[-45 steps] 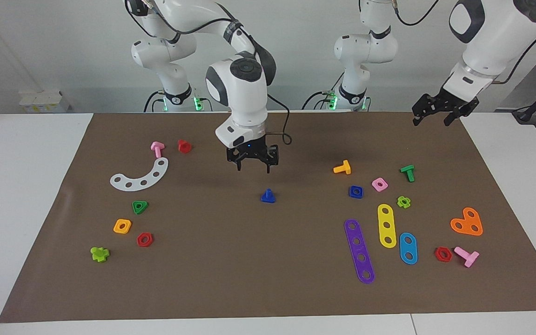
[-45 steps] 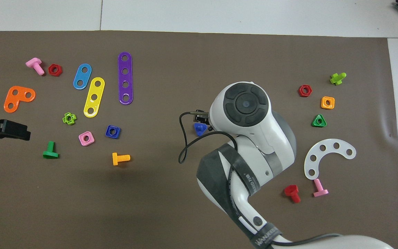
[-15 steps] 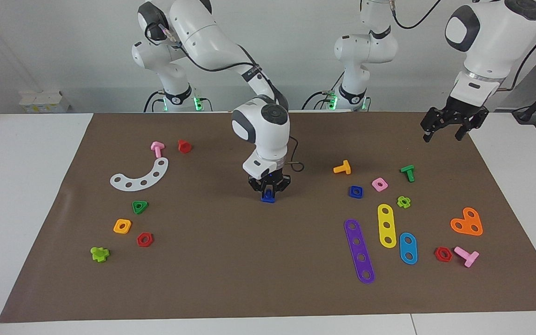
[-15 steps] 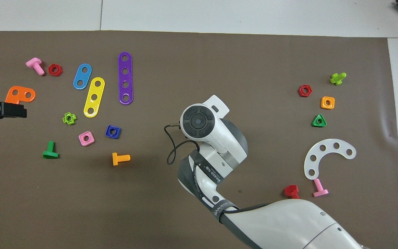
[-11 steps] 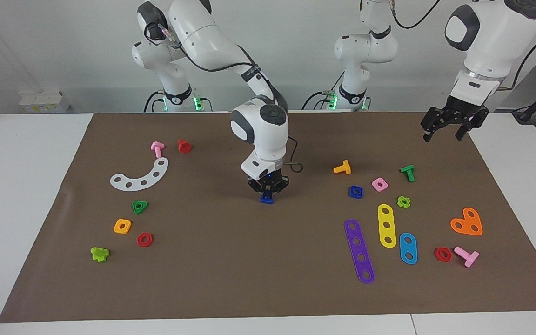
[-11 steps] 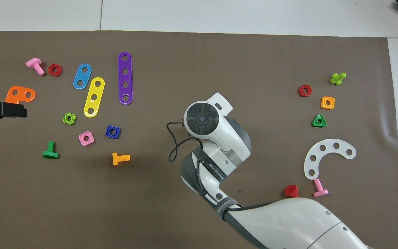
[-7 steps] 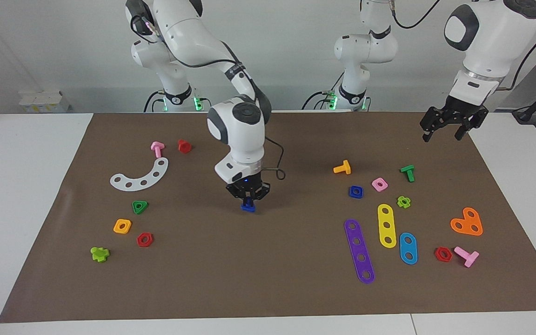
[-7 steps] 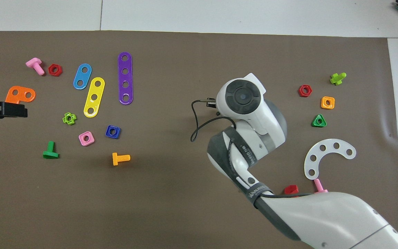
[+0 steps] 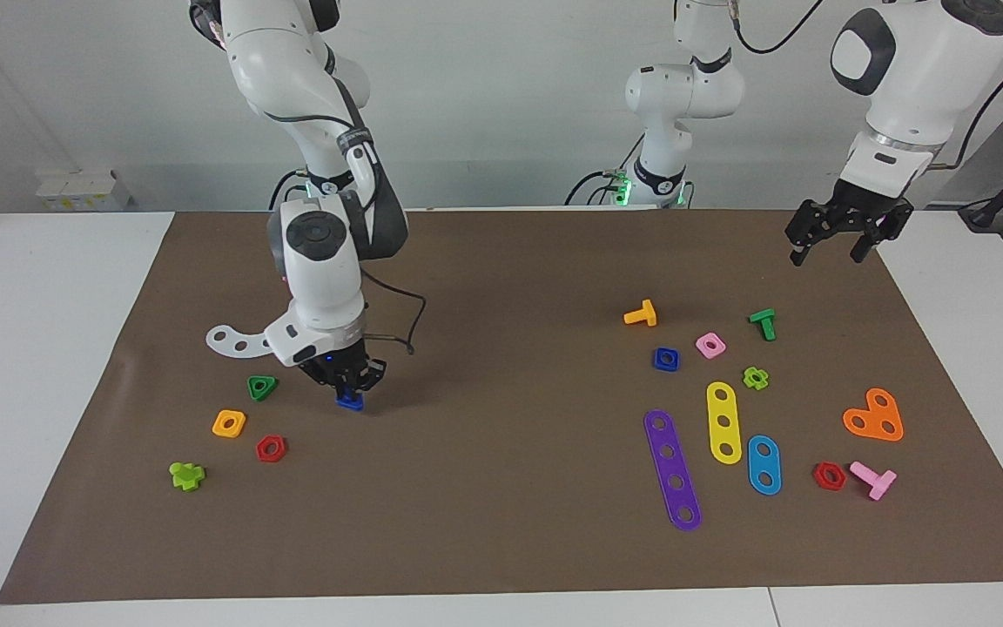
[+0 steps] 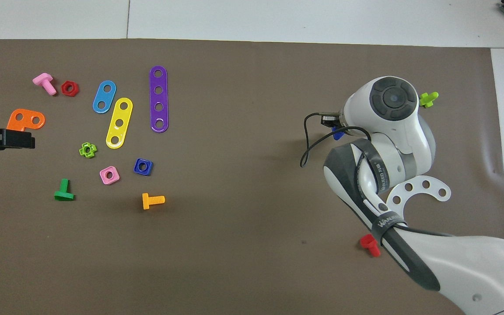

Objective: Unscrew and place screws in storage area
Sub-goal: 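Carry the blue bolt toward the red ring and set it down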

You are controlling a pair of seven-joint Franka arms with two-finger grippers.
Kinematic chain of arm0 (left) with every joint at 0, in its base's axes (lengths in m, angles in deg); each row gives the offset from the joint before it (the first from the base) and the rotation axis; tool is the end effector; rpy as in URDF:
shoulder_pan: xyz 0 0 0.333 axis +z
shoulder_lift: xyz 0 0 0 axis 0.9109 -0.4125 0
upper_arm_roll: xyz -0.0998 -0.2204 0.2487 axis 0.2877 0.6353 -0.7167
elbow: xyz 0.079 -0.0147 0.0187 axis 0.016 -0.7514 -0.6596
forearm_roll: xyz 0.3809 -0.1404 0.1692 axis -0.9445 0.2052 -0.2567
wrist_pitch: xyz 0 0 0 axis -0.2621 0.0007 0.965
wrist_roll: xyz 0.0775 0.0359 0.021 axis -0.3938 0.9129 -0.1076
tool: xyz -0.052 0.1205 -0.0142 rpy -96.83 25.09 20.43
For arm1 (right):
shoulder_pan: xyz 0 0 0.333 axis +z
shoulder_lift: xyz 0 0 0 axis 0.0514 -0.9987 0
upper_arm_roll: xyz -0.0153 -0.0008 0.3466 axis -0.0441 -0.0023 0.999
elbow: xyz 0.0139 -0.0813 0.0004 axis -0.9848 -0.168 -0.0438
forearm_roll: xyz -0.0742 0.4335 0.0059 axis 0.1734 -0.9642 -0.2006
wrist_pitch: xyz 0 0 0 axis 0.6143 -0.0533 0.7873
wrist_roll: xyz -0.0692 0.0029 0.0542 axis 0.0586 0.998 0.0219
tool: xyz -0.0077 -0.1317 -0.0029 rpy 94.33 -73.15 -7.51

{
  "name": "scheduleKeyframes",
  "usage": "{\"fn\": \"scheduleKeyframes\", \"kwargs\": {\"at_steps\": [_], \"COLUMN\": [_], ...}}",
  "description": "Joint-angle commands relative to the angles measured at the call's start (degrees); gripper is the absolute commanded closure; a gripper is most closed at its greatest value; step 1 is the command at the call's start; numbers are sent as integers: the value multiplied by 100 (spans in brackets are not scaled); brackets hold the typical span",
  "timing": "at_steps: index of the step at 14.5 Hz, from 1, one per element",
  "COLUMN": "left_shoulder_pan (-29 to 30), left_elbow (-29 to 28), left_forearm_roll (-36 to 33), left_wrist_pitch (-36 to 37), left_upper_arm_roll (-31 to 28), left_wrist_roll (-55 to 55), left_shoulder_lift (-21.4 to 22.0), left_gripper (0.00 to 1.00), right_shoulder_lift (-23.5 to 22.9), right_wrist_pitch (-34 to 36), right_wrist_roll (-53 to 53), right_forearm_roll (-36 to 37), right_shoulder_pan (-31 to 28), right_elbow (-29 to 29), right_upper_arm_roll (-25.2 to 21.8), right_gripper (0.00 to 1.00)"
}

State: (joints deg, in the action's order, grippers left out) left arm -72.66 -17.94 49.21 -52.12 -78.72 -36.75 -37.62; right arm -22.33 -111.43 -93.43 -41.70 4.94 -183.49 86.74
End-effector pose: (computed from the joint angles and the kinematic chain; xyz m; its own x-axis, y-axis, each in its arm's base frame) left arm 0.5858 0.0114 0.5815 0.9915 -0.0343 0.1257 -0.0339 -0.9994 -0.0054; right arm 0.6798 0.1263 0.3241 0.9863 -0.1356 0.0936 -0.1431 -0.9866 0.0790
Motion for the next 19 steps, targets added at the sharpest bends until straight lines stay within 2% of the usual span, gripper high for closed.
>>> {"fn": "scheduleKeyframes", "kwargs": {"at_steps": [1,5,8,9,10,11,12,13,16,19], "left_shoulder_pan": [-18,-27,-27,-27,-27,-35,-36,-27,-18,-27], "left_elbow": [-190,-199,-182,-190,-208,-199,-199,-208,-208,-199], "left_forearm_roll": [-138,-138,-138,-138,-138,-138,-138,-138,-138,-138], "left_wrist_pitch": [-139,-113,-113,-121,-122,-122,-122,-122,-139,-122], "left_upper_arm_roll": [10,10,10,10,10,10,10,10,10,10], "left_wrist_roll": [-12,-21,-21,-21,-3,-21,-21,-12,-3,-21], "left_shoulder_lift": [158,158,158,158,167,158,158,167,167,167], "left_gripper": [0,0,0,0,0,0,0,0,0,0], "right_shoulder_lift": [336,468,494,494,494,494,494,503,809,1214], "right_wrist_pitch": [-161,-485,-486,-486,-494,-486,-486,-486,-179,453], "right_wrist_roll": [595,816,825,825,825,816,816,816,816,816], "right_forearm_roll": [-393,-403,-403,-403,-403,-403,-403,-403,-403,-411], "right_shoulder_pan": [-278,-533,-578,-595,-604,-621,-630,-630,-648,-639], "right_elbow": [-571,-1037,-1108,-1126,-1126,-1108,-1065,-1021,-784,-494], "right_upper_arm_roll": [93,84,84,84,84,84,84,75,75,75], "right_gripper": [100,100,100,90,53,26,15,10,5,3]}}
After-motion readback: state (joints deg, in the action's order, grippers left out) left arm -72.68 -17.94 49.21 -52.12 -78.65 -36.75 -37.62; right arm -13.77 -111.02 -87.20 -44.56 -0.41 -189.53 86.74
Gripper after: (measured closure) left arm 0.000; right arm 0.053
